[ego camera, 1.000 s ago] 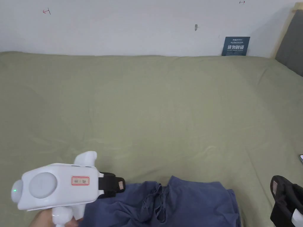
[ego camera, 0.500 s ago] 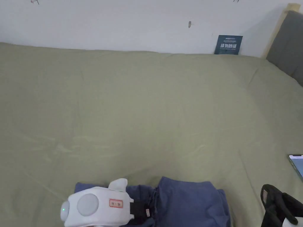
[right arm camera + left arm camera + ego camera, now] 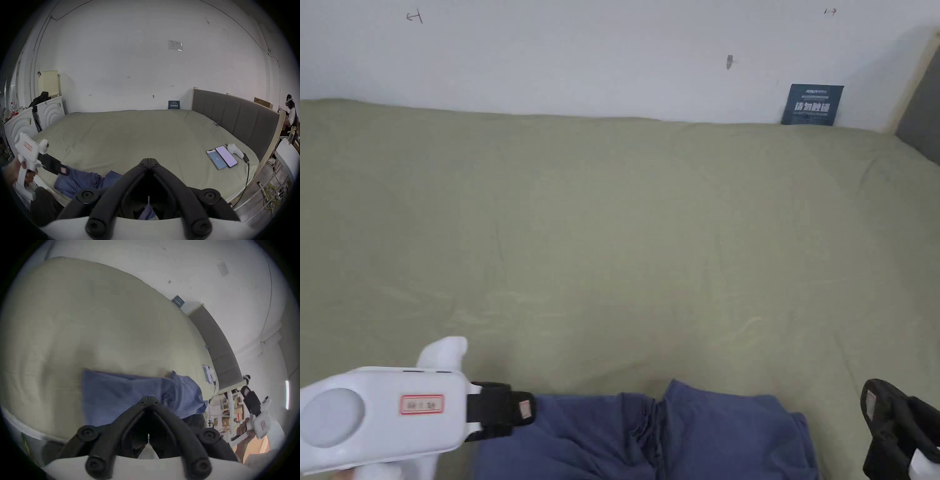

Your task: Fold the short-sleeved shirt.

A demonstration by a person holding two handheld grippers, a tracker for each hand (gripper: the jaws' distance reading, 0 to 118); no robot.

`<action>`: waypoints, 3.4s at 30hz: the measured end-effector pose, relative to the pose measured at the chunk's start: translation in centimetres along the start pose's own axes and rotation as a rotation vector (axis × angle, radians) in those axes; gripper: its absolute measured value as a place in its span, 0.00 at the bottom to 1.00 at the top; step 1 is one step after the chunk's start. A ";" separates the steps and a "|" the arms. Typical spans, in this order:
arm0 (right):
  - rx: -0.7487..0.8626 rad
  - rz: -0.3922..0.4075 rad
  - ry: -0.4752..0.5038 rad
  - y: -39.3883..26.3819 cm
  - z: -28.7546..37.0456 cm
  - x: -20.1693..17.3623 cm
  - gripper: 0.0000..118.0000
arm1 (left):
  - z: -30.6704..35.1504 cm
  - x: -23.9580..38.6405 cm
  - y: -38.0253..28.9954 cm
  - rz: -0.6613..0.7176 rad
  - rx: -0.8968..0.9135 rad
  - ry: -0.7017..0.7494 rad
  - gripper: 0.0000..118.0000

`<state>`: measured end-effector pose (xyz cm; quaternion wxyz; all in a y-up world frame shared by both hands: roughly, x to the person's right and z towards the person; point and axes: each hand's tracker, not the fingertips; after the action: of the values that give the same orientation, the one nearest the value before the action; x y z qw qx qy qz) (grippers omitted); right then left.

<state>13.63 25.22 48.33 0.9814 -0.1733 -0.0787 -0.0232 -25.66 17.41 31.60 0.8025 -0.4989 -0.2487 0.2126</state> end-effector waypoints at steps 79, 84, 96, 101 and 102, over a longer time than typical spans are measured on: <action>0.068 -0.050 -0.039 1.7 -0.1 1.9 0.00 | -7.2 9.0 -0.5 -0.078 -0.084 -0.086 0.00; 0.039 -0.042 -0.024 1.3 -0.4 1.2 0.00 | -9.4 6.6 -2.7 -0.001 -0.170 -0.195 0.00; -0.138 -0.059 0.080 -1.5 -2.5 -0.3 0.00 | -15.2 4.4 -6.2 0.113 -0.255 -0.300 0.00; -0.255 -0.199 0.350 -1.7 -6.3 -2.0 0.00 | -9.5 4.6 -3.8 0.042 -0.168 -0.332 0.00; -0.298 -0.233 0.424 -1.8 -7.5 -2.4 0.00 | -8.1 4.3 -3.2 0.038 -0.141 -0.333 0.00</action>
<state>12.19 20.95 41.59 0.9305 -0.2968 0.1130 -0.1827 -17.05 12.97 32.27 0.7089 -0.5166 -0.3831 0.2895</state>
